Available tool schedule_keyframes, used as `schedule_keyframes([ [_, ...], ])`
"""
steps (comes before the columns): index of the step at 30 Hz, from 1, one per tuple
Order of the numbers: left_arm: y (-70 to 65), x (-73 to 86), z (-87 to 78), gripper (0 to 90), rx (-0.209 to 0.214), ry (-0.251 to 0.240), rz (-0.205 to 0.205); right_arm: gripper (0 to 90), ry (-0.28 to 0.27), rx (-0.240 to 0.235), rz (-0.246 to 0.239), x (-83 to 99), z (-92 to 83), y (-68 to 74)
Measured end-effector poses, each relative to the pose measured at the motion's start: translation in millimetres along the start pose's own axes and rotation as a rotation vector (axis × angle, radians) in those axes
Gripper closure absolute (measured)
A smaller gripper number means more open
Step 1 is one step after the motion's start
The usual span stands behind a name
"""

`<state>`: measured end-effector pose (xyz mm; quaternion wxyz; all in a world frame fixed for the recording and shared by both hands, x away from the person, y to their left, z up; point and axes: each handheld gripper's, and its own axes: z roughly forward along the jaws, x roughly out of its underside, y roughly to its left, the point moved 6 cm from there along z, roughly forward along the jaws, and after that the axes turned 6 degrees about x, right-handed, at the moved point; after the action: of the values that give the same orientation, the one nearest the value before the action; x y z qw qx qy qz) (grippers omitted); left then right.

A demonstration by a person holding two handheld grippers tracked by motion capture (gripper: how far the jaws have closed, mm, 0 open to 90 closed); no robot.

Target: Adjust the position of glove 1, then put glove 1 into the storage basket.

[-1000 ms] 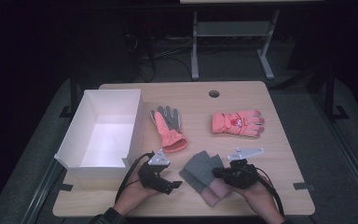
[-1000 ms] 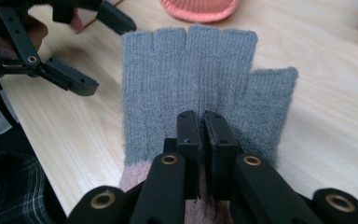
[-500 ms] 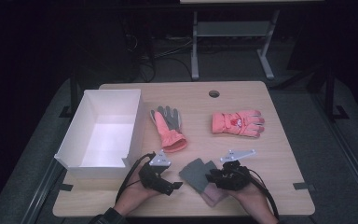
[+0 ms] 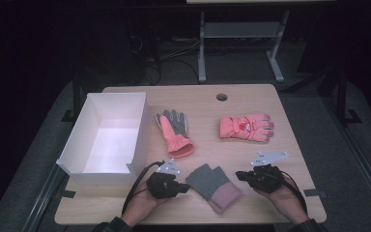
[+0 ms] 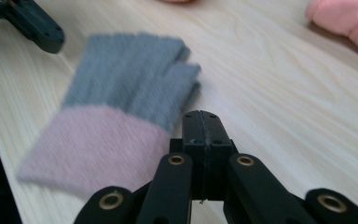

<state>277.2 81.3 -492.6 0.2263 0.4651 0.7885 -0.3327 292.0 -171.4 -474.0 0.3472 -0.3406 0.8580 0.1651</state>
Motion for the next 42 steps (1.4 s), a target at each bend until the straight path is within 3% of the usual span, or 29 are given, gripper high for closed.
schedule_keyframes([
  [5,-7.2,-0.5,12.0,89.8,0.019,0.037,0.027,90.0,0.048,-0.017,-0.026,12.5,2.3,-5.0],
  [8,-9.1,-1.6,16.6,89.7,0.021,0.040,0.013,90.0,0.074,-0.029,-0.041,18.1,3.5,-4.6],
  [14,-10.8,-6.5,26.1,89.7,0.016,0.058,0.024,90.0,0.108,-0.061,-0.063,20.3,9.9,1.8],
  [24,1.9,-14.6,30.6,89.8,-0.024,0.076,0.012,90.0,0.123,-0.083,-0.093,20.3,14.1,10.0],
  [35,19.2,-28.1,30.5,89.8,-0.057,0.046,-0.034,90.0,0.123,-0.125,-0.104,18.0,15.2,22.9],
  [42,25.4,-35.4,33.0,89.8,-0.067,0.047,-0.022,90.0,0.119,-0.154,-0.127,15.7,16.2,32.2],
])
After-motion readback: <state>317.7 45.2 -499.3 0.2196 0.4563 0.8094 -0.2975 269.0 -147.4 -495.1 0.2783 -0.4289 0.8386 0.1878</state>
